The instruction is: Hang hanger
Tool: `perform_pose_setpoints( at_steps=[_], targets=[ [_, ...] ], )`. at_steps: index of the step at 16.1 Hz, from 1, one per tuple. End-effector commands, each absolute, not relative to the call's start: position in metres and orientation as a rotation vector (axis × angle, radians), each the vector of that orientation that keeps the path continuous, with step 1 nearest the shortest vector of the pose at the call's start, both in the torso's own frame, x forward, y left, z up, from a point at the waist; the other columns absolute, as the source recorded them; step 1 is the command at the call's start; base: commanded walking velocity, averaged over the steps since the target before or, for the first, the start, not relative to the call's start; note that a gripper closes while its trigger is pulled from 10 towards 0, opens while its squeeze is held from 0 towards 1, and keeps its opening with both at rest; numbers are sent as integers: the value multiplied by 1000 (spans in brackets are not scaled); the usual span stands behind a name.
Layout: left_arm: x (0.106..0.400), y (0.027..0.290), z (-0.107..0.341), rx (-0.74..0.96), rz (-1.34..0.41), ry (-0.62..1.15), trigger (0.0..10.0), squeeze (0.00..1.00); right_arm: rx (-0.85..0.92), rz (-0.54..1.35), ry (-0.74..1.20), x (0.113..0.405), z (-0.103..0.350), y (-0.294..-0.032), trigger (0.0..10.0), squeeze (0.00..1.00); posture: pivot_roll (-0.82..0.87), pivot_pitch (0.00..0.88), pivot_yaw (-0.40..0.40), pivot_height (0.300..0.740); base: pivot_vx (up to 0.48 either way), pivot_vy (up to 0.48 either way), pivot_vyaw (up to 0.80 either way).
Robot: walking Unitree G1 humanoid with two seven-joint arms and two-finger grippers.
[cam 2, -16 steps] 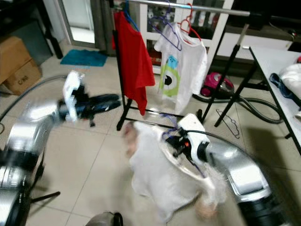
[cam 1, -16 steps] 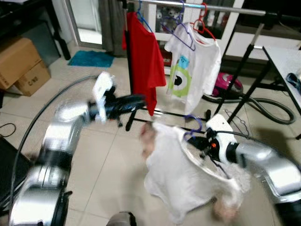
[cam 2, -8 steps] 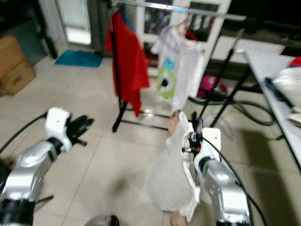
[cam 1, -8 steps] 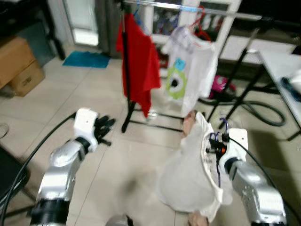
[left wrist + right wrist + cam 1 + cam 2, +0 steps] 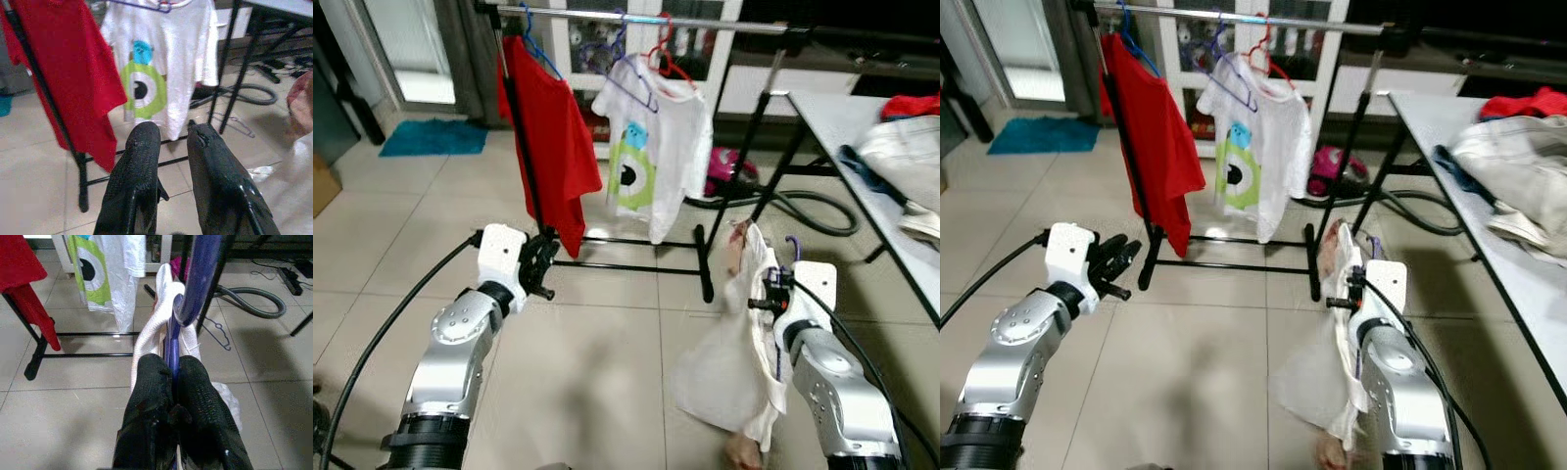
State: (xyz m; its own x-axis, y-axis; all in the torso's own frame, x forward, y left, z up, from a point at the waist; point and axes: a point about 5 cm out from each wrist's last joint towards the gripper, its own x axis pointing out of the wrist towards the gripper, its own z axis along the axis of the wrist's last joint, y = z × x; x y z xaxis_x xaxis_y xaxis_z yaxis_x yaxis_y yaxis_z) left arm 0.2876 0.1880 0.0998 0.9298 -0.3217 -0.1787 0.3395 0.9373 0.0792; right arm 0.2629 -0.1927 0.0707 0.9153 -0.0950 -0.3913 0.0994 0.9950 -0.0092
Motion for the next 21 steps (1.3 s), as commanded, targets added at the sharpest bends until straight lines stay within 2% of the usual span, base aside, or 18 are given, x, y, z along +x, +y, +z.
perform_pose_setpoints(
  at_steps=[1,21],
  targets=[
    [287,185,103,124,-346,157,10000,0,-2,-107,367,269,80,-195,10000,0,15,0,-10,740,439,0,0],
    [294,180,113,154,-365,125,10000,0,-44,-55,287,292,99,-197,10000,0,27,0,-23,740,463,0,0]
  ],
)
